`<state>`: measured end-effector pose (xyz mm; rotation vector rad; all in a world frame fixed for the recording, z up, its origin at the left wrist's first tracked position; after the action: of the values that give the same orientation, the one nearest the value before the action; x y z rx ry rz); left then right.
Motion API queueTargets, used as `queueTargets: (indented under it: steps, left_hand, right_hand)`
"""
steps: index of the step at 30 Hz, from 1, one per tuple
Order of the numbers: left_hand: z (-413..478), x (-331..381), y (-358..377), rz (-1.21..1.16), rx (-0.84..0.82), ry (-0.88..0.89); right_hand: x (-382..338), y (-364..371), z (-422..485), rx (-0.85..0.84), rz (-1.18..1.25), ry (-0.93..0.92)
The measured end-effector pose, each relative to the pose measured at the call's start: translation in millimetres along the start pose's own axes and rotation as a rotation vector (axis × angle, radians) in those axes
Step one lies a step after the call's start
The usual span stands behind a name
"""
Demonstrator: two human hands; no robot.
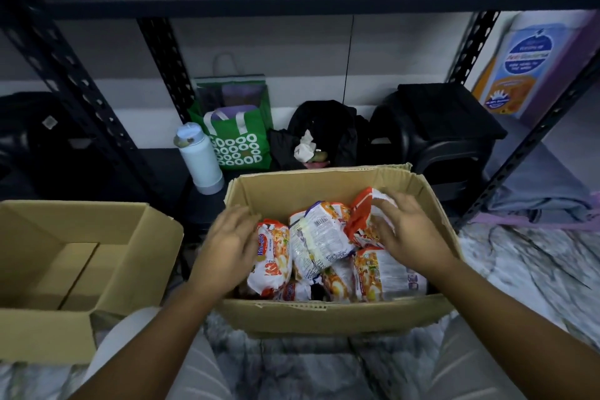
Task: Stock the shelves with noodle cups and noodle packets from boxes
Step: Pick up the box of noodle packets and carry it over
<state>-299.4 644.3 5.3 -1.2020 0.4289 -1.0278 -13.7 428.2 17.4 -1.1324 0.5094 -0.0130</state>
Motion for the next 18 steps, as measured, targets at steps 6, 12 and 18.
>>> queueTargets:
  steps: [6, 12, 18]
  left_hand:
    - [3.2, 22.4, 18.8, -0.025, -0.484, -0.164]
    - [4.4, 22.2, 47.1, -0.030, -0.710, -0.289]
    - [16.8, 11.0, 62.6, -0.046, -0.771, -0.313]
  right_hand:
    - [-48.5, 40.6, 42.0, -0.336, 0.089, -0.103]
    - [-56.0, 85.5, 71.9, -0.724, -0.100, -0.105]
    - [-48.3, 117.7, 62.9, -0.765, -0.209, -0.072]
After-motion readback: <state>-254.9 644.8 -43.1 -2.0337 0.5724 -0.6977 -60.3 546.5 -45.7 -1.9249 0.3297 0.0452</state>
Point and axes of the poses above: each hand's wrist, its own z-axis towards the middle knuckle, its own y-axis out of the palm, x = y × z, the point moved 2 cm from there along z, towards the middle knuckle, and after that the axes turned 5 degrees about z, right-handed, at the moved point
